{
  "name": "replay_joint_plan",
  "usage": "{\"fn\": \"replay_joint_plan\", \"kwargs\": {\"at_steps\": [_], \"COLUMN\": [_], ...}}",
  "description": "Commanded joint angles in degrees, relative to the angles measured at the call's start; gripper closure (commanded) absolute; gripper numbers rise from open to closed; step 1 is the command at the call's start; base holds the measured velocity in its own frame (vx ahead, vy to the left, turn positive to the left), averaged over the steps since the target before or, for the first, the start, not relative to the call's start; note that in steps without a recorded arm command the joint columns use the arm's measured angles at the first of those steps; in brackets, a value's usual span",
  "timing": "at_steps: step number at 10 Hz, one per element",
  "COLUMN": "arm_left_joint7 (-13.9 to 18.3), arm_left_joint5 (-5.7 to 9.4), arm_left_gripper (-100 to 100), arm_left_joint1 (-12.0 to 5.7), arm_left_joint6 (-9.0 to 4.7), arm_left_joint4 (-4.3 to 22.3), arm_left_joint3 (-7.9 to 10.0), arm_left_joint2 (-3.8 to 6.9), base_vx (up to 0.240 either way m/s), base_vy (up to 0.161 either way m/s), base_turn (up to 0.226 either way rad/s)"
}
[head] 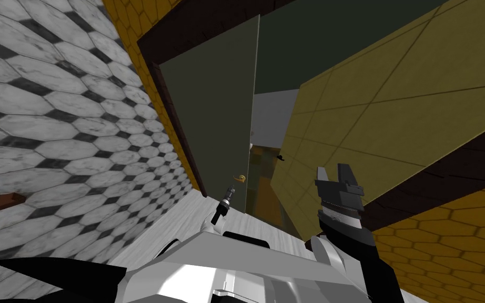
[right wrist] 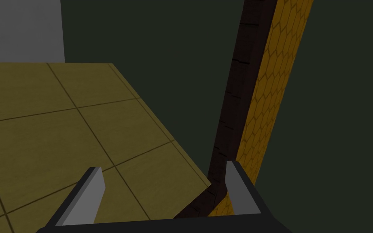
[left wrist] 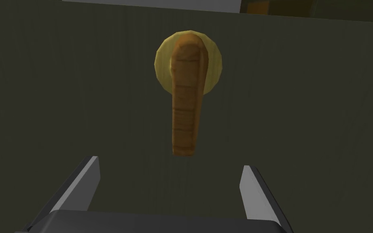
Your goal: Push the door open
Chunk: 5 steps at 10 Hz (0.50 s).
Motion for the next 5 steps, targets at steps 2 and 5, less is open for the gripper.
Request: {"fn": "replay_joint_plan", "kwargs": {"at_steps": [2, 5], "arm_left_joint7": [-0.2, -0.5], "arm_left_joint5": [0.2, 0.37], "arm_left_gripper": [-100, -100], "arm_left_joint1": [-0.39, -0.51], "arm_left_joint6": [-0.3, -0.38], "arm_left_joint4": [0.8, 1.2], "arm_left_joint3": [0.38, 0.74], "arm_left_joint2": [-0.05, -0.83], "base_vx": [0.202, 0.178], "base_vy": [-0.044, -0.029], "base_turn": [-0.022, -0.029]}}
